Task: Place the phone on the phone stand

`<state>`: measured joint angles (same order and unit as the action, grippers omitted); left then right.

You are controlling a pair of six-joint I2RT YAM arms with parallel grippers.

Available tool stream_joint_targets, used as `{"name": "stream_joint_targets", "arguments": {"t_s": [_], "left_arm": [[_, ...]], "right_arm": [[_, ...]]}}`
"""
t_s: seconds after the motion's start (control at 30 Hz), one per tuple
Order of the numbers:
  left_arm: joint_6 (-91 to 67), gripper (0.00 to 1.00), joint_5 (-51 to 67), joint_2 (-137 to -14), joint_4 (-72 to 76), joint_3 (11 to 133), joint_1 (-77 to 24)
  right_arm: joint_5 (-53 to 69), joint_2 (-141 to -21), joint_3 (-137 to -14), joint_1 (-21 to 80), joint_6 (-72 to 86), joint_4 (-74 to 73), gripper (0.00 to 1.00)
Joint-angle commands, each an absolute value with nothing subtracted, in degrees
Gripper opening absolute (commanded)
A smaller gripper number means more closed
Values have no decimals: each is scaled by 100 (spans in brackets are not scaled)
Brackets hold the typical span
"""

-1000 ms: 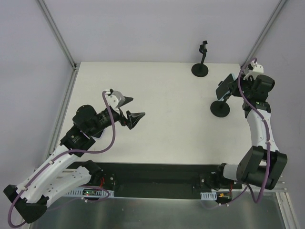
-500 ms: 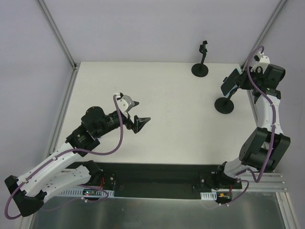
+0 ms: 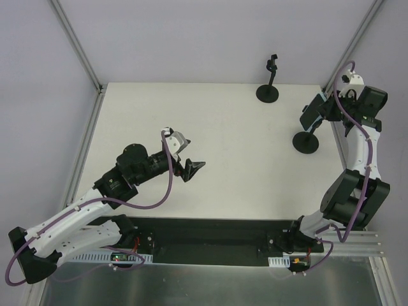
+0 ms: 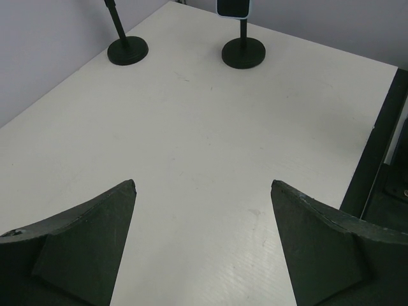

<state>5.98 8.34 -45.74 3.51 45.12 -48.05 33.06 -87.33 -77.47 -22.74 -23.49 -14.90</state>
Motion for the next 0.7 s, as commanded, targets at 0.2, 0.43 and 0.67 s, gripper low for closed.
{"name": "stream_joint_targets", "arguments": {"t_s": [0.2, 0.43, 0.67], "left_arm": [[765, 86, 642, -4597, 483, 4500, -4878], [773, 86, 642, -4649, 483, 4509, -4878], [826, 86, 554, -4763, 483, 4544, -4869]], "right_arm": [[2892, -8666, -7805, -2382, -2417, -1653, 54], [2120, -8332, -8111, -2364, -1837, -1714, 96], [1048, -8472, -9271, -1594, -1344, -2056, 96]]}}
